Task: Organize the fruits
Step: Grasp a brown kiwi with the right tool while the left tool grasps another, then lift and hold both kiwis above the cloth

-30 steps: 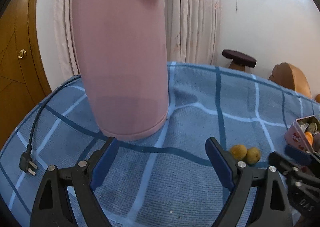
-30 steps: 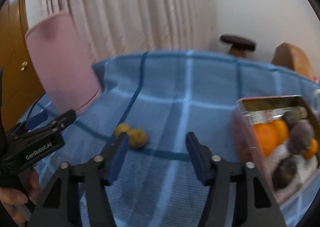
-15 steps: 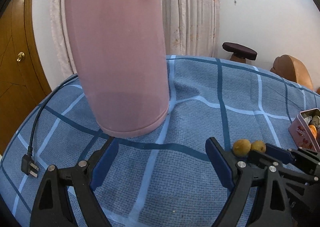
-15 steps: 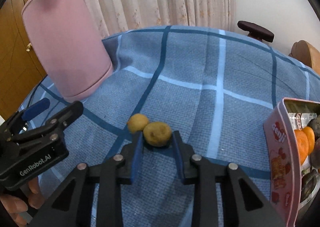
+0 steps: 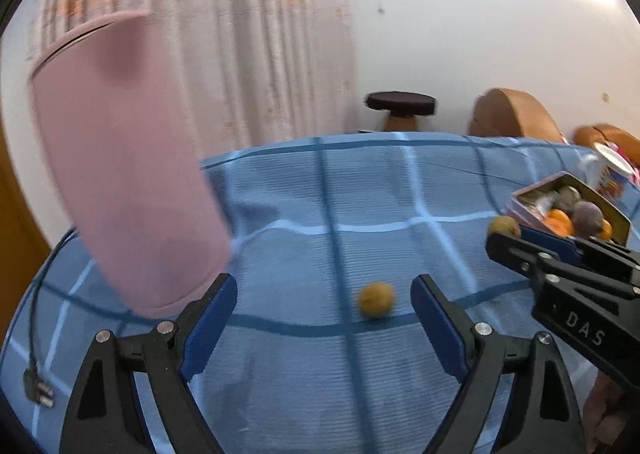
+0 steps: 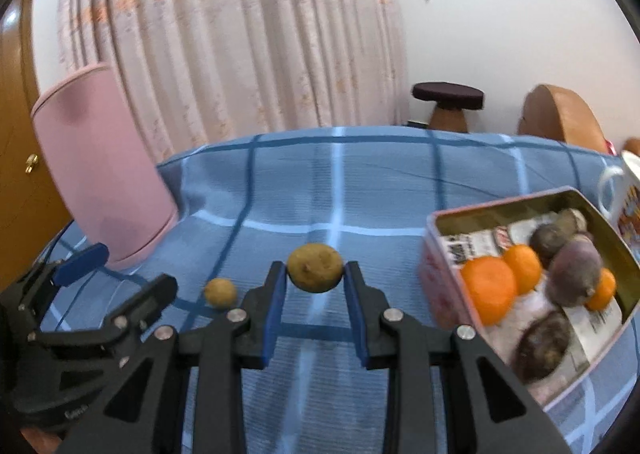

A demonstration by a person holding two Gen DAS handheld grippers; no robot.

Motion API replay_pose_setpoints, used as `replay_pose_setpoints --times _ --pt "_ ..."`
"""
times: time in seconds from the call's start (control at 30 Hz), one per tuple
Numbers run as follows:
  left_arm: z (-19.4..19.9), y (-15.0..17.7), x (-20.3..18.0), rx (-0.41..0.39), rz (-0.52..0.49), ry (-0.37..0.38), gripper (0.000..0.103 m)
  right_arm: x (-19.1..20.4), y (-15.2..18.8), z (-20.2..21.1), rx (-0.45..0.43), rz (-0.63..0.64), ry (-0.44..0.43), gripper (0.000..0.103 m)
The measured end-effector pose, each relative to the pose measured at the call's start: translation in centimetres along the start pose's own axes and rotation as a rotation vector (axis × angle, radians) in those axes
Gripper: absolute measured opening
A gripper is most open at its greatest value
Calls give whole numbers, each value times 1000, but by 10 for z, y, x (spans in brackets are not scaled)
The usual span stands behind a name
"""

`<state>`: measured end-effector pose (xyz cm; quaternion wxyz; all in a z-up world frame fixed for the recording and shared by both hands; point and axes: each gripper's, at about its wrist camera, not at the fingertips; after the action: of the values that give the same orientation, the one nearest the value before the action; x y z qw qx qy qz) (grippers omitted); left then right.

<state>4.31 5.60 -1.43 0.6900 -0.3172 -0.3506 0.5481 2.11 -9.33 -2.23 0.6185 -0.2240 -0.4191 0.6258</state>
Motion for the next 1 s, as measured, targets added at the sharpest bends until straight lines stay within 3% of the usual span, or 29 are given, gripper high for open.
replay_pose_setpoints --times 0.03,0.17,0.33,0.37,0.4,0.63,0.83,1.0 --pt "-4 -3 -8 15 -14 12 89 -3 0 1 0 -9 3 33" --pt "-30 -8 -25 117 -47 54 57 -11 -2 0 8 -36 -4 33" --pt "-56 -2 -21 249 -4 64 45 -6 0 2 7 -5 -13 33" --pt "-60 -1 -20 270 4 77 34 -5 0 1 10 0 -13 33" --pt "-62 -1 -19 282 9 88 30 -4 0 1 11 4 -13 33" --pt "-50 -1 -6 241 60 90 30 0 1 -1 3 16 -12 33" --pt "-12 0 6 68 111 -56 30 5 3 3 -17 49 -5 33" --pt "10 1 4 -26 112 -154 30 7 4 6 -33 58 9 33"
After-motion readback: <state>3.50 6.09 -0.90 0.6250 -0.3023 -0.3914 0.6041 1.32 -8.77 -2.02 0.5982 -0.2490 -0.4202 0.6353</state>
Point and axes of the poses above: each gripper's, at about its wrist camera, not at the fingertips, and z roughly against the way its jaws point, x to its left, y to its underside, and after that the axes turned 7 degrees about -y, right-handed
